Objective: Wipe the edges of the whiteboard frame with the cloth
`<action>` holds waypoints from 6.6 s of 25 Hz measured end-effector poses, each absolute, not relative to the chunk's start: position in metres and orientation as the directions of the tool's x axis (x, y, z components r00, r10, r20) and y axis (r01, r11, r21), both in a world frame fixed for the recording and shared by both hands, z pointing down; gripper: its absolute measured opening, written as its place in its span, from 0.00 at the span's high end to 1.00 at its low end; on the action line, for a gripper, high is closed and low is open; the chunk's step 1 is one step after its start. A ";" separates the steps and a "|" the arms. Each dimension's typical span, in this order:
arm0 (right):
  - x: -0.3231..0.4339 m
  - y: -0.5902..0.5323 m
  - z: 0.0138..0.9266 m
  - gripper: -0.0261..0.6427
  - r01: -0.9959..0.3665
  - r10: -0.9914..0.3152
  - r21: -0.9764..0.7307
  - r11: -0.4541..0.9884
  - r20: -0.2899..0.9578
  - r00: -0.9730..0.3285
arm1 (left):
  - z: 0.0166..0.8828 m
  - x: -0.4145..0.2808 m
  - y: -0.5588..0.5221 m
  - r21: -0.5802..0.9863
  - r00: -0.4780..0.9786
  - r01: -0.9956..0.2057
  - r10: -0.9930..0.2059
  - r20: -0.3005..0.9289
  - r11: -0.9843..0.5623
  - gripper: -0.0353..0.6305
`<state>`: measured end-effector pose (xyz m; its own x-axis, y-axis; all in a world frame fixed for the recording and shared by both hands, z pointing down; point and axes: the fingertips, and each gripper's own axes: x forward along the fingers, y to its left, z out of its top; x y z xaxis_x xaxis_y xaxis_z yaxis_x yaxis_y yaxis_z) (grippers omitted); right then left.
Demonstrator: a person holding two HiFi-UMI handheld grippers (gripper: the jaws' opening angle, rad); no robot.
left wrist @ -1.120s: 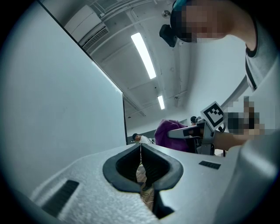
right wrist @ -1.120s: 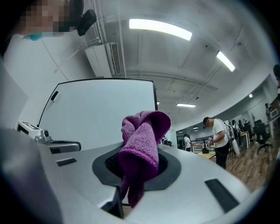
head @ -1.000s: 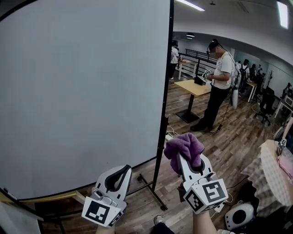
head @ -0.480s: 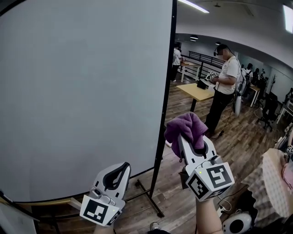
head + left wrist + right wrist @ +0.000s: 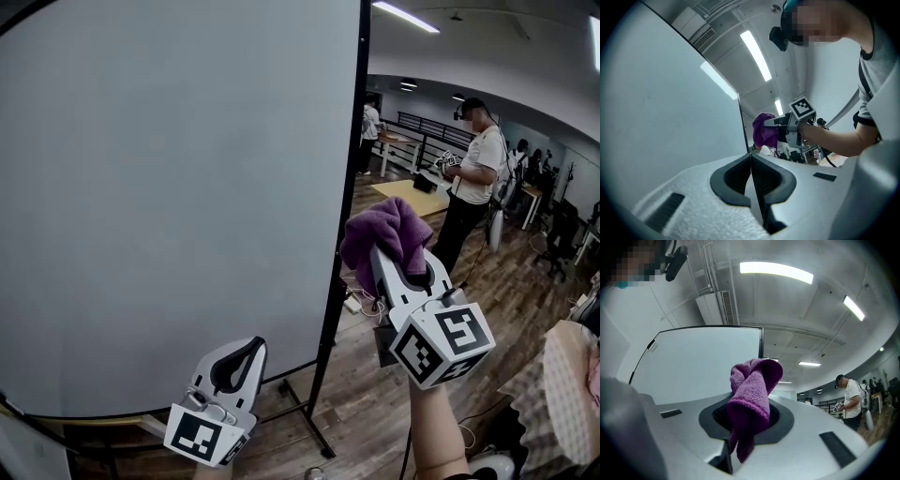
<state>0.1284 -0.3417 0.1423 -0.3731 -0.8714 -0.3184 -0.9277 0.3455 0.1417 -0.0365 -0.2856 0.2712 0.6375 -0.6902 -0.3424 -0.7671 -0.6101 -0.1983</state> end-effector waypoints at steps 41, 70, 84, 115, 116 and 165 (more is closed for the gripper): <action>0.128 -0.451 -0.012 0.86 -0.927 -0.821 0.187 0.325 -0.431 -0.375 | 0.230 -0.051 -0.336 -0.218 0.542 -0.840 -0.756 -0.366 -0.497 0.91; 0.121 -0.454 0.039 0.87 -0.930 -0.852 0.187 0.317 -0.375 -0.366 | 0.241 -0.058 -0.334 -0.202 0.544 -0.839 -0.754 -0.368 -0.506 0.92; 0.118 -0.453 0.079 0.87 -0.930 -0.872 0.187 0.317 -0.328 -0.363 | 0.261 -0.049 -0.330 -0.187 0.566 -0.823 -0.750 -0.344 -0.536 0.91; 0.121 -0.457 0.158 0.87 -0.953 -0.924 0.105 0.284 -0.237 -0.301 | 0.279 -0.054 -0.322 -0.147 0.595 -0.801 -0.741 -0.313 -0.581 0.91; 0.121 -0.457 0.162 0.87 -0.954 -0.926 0.103 0.282 -0.231 -0.299 | 0.280 -0.054 -0.321 -0.146 0.596 -0.800 -0.742 -0.309 -0.582 0.91; 0.116 -0.455 0.320 0.87 -0.970 -0.983 0.156 0.184 -0.002 -0.186 | 0.346 -0.063 -0.285 -0.069 0.613 -0.787 -0.763 -0.203 -0.614 0.92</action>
